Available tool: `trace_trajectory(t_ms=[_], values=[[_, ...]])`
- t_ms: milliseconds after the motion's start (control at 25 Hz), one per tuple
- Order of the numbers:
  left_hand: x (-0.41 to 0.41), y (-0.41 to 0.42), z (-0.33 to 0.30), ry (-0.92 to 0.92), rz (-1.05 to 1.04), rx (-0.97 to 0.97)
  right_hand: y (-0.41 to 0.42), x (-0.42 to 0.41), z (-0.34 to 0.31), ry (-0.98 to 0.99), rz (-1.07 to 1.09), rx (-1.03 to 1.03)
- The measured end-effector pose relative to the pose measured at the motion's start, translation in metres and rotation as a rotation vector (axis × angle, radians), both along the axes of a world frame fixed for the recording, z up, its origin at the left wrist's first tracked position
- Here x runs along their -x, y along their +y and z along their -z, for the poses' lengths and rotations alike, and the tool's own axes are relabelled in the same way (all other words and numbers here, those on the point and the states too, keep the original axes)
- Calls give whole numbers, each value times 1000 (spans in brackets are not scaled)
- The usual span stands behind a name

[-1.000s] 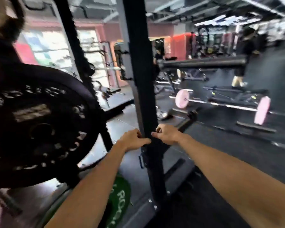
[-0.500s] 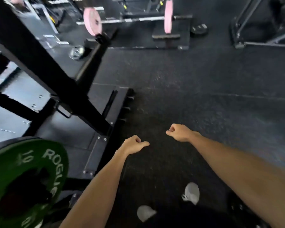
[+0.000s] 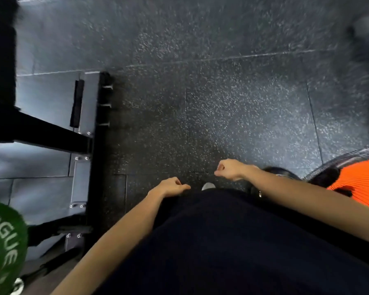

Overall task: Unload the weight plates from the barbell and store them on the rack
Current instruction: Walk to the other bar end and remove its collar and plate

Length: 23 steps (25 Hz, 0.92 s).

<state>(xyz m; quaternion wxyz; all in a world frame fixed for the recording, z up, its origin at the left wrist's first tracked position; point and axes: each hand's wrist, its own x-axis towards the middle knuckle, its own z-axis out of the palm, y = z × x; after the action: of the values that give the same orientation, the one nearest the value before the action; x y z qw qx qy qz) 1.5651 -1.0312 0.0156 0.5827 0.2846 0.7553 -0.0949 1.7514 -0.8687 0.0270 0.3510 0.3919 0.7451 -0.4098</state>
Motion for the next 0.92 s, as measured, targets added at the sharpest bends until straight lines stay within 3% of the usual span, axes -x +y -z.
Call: trace_trajectory(t_ms=[240,440,640,920], values=[[36,80,-2,63,23,-124,73,-13,16,-11,119,34],[72,158,15,17,0,-73,143,14,30,-56,159,58],[149,300,16,26,21,-95,269,73,20,-72,184,35],[237,469,-1,31,74,-141,437,153,-1,53,359,-85]])
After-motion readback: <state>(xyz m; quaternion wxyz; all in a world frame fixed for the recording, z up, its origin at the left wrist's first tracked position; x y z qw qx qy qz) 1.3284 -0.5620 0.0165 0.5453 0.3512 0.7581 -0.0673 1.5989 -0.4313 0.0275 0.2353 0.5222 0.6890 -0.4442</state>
